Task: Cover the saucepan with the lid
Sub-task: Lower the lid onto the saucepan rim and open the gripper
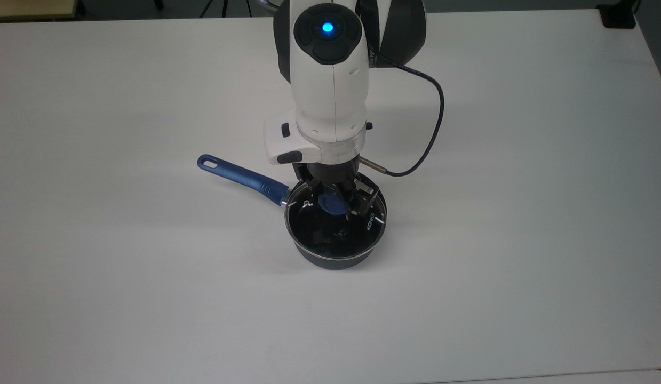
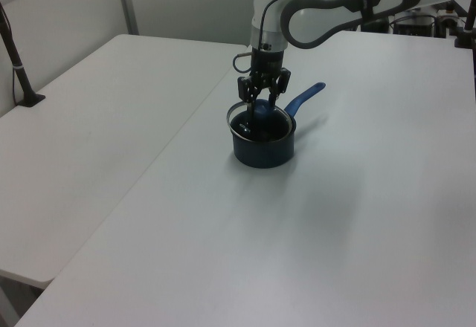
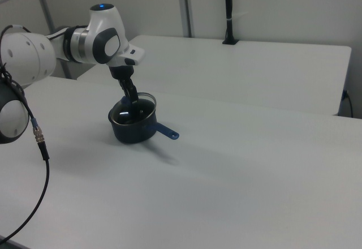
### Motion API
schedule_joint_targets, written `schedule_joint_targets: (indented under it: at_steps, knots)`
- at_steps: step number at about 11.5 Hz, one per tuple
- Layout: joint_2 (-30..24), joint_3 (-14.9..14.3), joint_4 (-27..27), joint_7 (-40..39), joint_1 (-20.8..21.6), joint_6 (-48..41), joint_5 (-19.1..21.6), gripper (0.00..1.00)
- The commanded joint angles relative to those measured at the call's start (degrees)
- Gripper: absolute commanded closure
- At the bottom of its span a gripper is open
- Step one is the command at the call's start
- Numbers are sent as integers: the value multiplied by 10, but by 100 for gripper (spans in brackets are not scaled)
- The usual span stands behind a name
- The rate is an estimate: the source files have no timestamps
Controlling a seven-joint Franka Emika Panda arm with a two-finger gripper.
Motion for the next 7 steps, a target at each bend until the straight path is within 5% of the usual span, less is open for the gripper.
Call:
schedule_joint_targets:
  at_steps: [1,7]
  knots:
    - [-3,-8,-7,14,7,6,-4,0]
    - [-51,-8,-18,14,2,-39,-6,0]
